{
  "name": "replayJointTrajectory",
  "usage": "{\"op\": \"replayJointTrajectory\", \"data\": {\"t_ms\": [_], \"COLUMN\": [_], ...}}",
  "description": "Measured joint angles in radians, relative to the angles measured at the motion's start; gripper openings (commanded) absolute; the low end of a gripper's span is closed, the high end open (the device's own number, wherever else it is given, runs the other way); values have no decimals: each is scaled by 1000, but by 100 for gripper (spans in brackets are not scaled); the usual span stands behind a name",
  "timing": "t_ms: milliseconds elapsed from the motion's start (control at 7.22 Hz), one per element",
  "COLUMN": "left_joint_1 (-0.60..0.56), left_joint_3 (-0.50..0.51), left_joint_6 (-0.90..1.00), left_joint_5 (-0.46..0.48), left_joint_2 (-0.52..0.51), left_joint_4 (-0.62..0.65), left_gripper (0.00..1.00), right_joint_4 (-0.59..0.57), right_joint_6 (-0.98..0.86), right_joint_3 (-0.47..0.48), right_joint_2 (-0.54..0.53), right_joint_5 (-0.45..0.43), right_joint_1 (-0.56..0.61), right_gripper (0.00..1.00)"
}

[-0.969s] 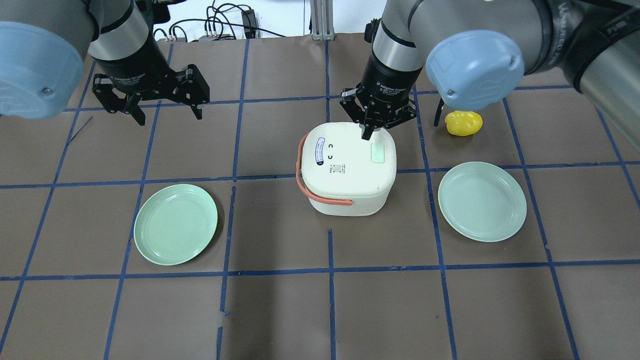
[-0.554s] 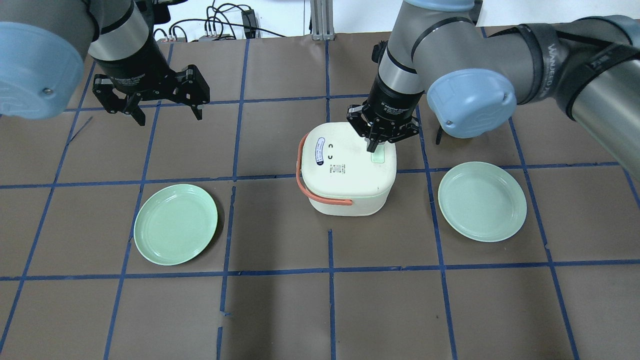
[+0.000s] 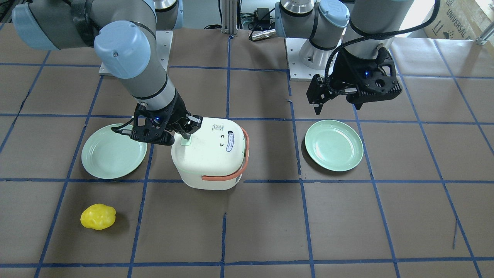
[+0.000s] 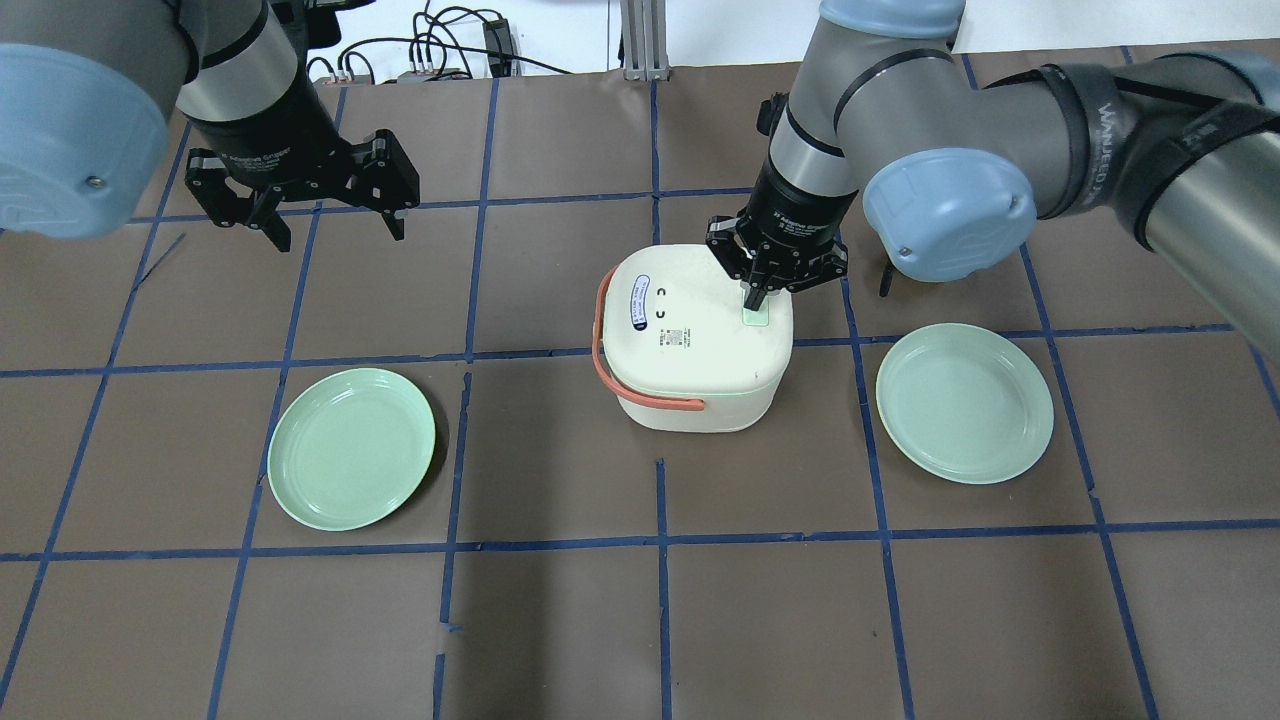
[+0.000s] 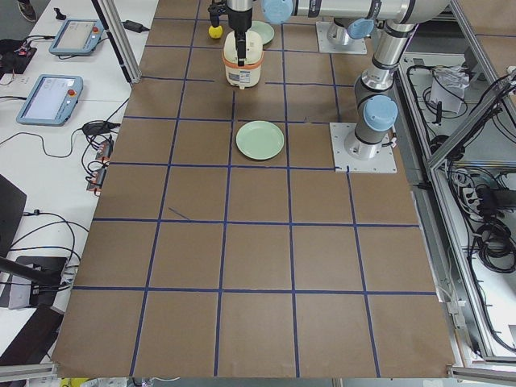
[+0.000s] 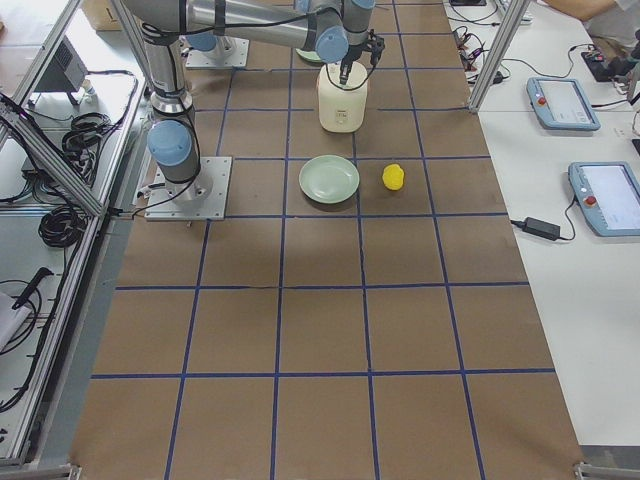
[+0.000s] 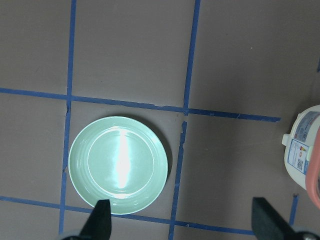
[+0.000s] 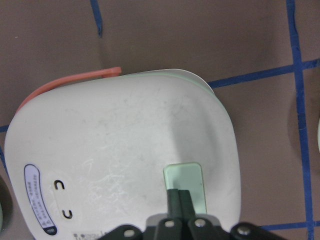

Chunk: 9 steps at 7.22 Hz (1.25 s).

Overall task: Press rice cooker button
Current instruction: 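Press down on the green lid button with the right gripper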

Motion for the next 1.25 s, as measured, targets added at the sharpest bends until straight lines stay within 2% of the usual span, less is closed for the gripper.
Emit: {"op": "replayJointTrajectory", "data": {"t_ms": [831,1246], "left_joint_1": [0,0], "left_joint_3": [0,0], "left_joint_6": [0,1], "left_joint_5": [0,0], "left_joint_2": [0,0], "left_joint_4": [0,1], "left_gripper": [100,100], "right_joint_4": [-1,-2], "right_joint_6": [6,17], "right_joint_3": [16,3], "right_joint_2": [3,-1], "right_joint_5": [5,5], "right_joint_1": [-6,-5], "right_gripper": [8,12]}}
